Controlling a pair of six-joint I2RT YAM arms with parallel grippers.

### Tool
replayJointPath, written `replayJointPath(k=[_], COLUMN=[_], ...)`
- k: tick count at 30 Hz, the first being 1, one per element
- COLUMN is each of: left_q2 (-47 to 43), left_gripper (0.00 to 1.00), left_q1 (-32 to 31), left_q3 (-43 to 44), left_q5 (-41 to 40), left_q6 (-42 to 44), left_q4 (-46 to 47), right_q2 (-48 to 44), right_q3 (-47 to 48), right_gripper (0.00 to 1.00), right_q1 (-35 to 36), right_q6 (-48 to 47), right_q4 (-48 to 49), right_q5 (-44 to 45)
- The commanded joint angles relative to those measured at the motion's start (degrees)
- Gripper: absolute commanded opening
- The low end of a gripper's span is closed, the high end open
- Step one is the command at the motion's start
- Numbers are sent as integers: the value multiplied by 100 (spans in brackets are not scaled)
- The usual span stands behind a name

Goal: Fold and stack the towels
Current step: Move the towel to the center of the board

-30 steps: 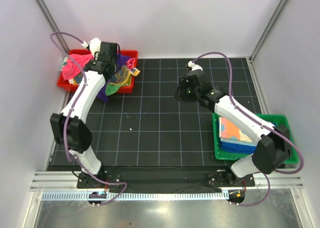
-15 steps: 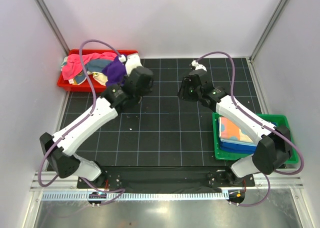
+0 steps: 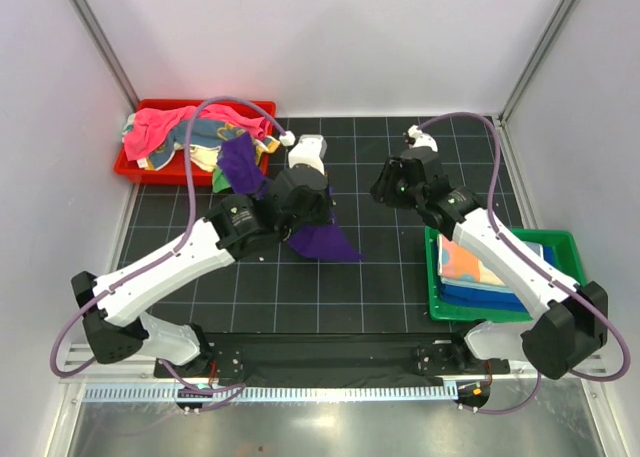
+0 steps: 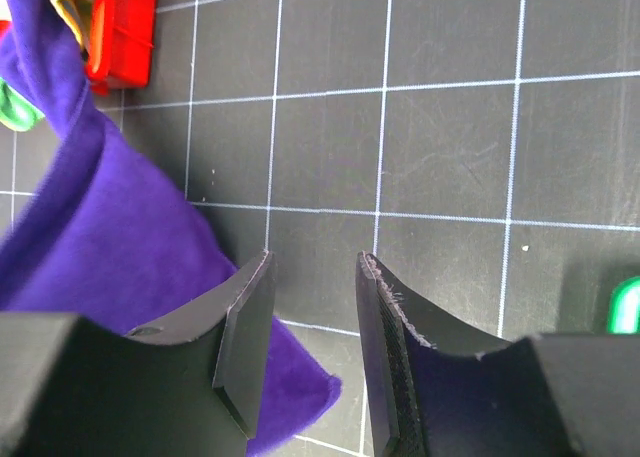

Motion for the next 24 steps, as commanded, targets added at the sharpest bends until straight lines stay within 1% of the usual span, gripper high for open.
replayJointPath(k=[1,2,3,4,5,7,10,11,13,15,19,21,22,24], left_q2=[65,56,108,274,398,670,838,917,961,926,733,550,505,408], left_gripper=[0,0,0,0,0,0,0,0,0,0,0,1,4,5], left_q1=[-135,-249,-389,-730,-864,-1189,-1576,-1812,-2016,-2026,-2025,-2025,-2025,-2025], left_q3=[-428,-551,-579,-483,-395,-166,-26,-8,10,-60,-332,-613,-701,-877], left_q5=[894,1157,1212,1178,1143,1431,1747,1827,1924,1995,1890,1898,1872,1679], left_q6=[102,101,232,312,391,593,864,918,1024,990,937,980,980,945], left_q4=[487,924,1042,1043,1017,1025,1227,1280,1376,1464,1684,1824,1877,1878], right_q2=[-313,-348,-357,-366,-384,-436,-454,-454,-437,-393,-173,-33,203,467], right_q3=[-99,-143,-204,-213,-222,-284,-319,-310,-301,-327,-336,-345,-302,-144], right_gripper=[45,45,45,45,45,45,45,45,45,45,45,45,45,45], right_q1=[14,5,14,14,14,5,5,-3,-21,-12,-21,-21,-21,-12], right_q6=[84,84,84,75,75,67,40,14,-4,-13,-83,-135,-231,-294], right_q4=[107,106,106,54,36,36,10,-8,-17,-8,89,194,229,291], right_q5=[227,262,288,306,332,376,429,429,421,377,131,-123,-272,-589])
